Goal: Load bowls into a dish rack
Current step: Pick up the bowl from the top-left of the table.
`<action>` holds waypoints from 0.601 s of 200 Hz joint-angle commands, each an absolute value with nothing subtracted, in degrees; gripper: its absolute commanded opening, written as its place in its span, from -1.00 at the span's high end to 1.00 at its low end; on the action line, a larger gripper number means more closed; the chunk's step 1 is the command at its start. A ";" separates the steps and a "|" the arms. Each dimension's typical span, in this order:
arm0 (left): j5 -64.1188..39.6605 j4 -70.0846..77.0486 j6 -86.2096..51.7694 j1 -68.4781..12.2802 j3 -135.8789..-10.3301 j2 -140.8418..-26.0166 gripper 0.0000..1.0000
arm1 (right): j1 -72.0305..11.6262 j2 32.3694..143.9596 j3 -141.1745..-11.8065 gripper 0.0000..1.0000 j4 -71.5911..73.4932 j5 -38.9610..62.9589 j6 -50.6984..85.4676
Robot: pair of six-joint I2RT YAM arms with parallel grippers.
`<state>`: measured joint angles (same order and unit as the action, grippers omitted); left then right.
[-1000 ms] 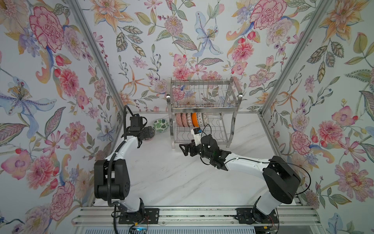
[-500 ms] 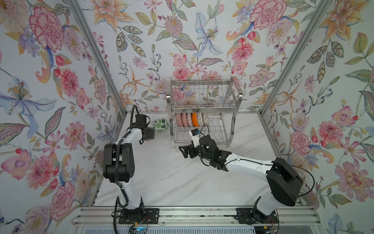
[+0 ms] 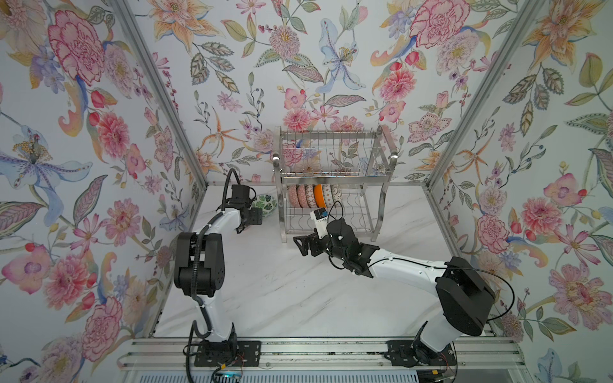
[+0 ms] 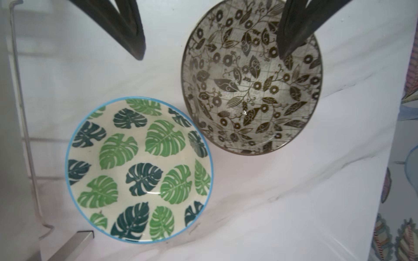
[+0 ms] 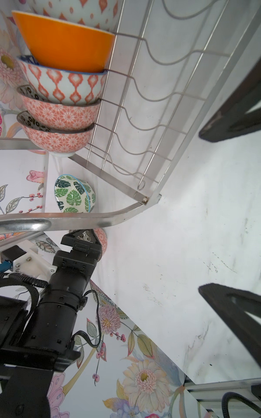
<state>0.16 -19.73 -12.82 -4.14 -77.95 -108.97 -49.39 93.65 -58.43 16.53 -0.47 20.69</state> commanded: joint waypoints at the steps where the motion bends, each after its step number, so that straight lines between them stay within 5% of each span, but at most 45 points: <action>1: -1.22 -19.34 -12.66 -4.46 -78.01 -110.57 -0.76 | -48.61 92.87 -57.37 -0.98 17.30 0.17 22.31; 68: -1.49 -17.82 -12.57 -4.53 -77.07 -112.15 -0.29 | -46.52 91.45 -55.17 -0.98 18.34 2.04 23.86; 120: -0.63 -18.13 -12.74 -4.39 -76.76 -112.83 -0.15 | -45.70 89.83 -53.72 -0.99 19.06 2.23 24.60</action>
<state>-0.93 -17.89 -12.82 -4.62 -77.54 -112.12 -46.17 91.96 -54.87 17.82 1.54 23.64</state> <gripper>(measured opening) 0.582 0.992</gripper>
